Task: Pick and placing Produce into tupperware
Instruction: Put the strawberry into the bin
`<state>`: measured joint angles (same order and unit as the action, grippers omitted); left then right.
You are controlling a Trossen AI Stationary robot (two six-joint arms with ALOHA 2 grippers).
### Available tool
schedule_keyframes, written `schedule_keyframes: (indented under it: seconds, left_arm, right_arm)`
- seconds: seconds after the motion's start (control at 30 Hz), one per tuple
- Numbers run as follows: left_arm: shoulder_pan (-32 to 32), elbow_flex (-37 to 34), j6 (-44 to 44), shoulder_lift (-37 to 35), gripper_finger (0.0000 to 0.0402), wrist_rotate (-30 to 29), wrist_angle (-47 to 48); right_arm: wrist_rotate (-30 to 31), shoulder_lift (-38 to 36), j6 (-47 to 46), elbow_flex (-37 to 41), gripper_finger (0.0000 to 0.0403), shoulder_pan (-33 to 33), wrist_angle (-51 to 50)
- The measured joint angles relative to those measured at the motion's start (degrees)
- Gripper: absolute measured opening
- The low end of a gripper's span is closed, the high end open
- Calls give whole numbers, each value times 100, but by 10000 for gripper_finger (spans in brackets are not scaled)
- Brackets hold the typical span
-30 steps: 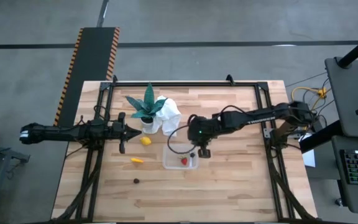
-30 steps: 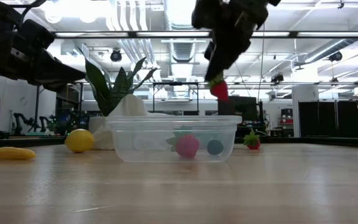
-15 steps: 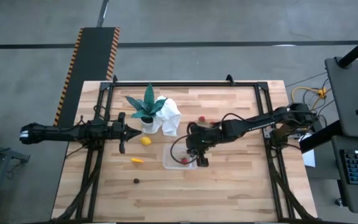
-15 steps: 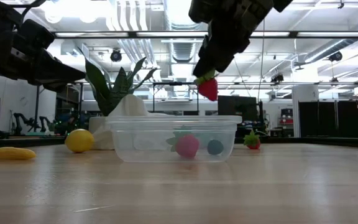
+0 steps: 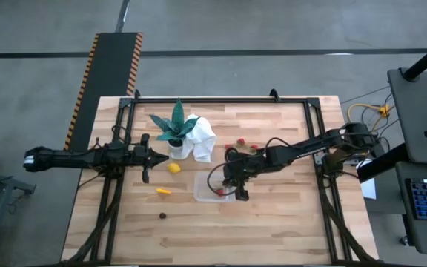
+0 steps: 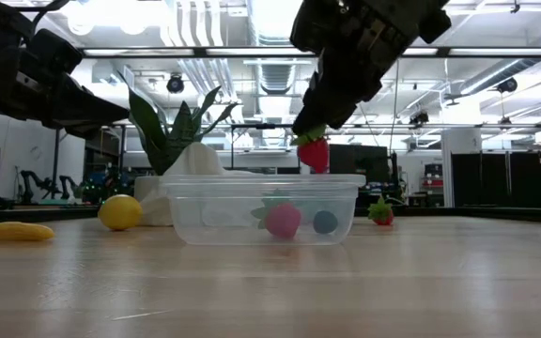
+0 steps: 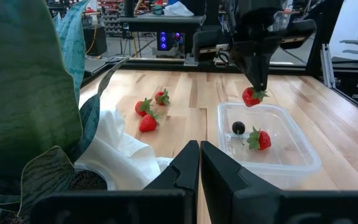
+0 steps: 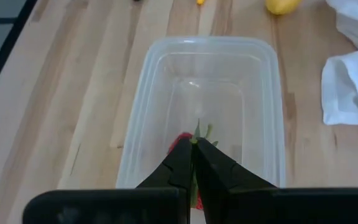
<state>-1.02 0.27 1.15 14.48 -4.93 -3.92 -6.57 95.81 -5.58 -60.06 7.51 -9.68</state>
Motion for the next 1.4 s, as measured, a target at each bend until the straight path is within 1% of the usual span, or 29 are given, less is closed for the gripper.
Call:
schedule_keyframes:
  seconds: [0.2,0.6,0.7,0.77,1.07,1.2,1.3,1.37,1.4]
  left_arm:
    - [0,0,0,8,0,0,3]
    - [0,0,-2,27,0,-2,-9]
    - [0,0,-2,42,0,-2,-7]
    - [0,0,-2,47,0,-2,-12]
    - [0,0,-2,48,0,-2,-10]
    - [0,0,-2,48,0,-2,-11]
    - [0,0,-2,48,0,-2,-11]
    - [0,0,-2,48,0,-2,-11]
    - [0,0,-2,48,0,-2,-11]
  right_arm:
    - [-4,271,-44,222,8,9,501]
    - [-6,386,-24,163,8,9,434]
    - [-146,411,-15,167,9,9,433]
    - [-238,411,0,162,13,9,434]
    - [-243,411,4,105,52,-2,442]
    - [-240,411,24,105,60,-2,438]
    - [-236,411,211,52,63,-33,325]
    - [-81,411,383,-48,63,-77,75]
    - [137,409,487,-115,62,-102,-114]
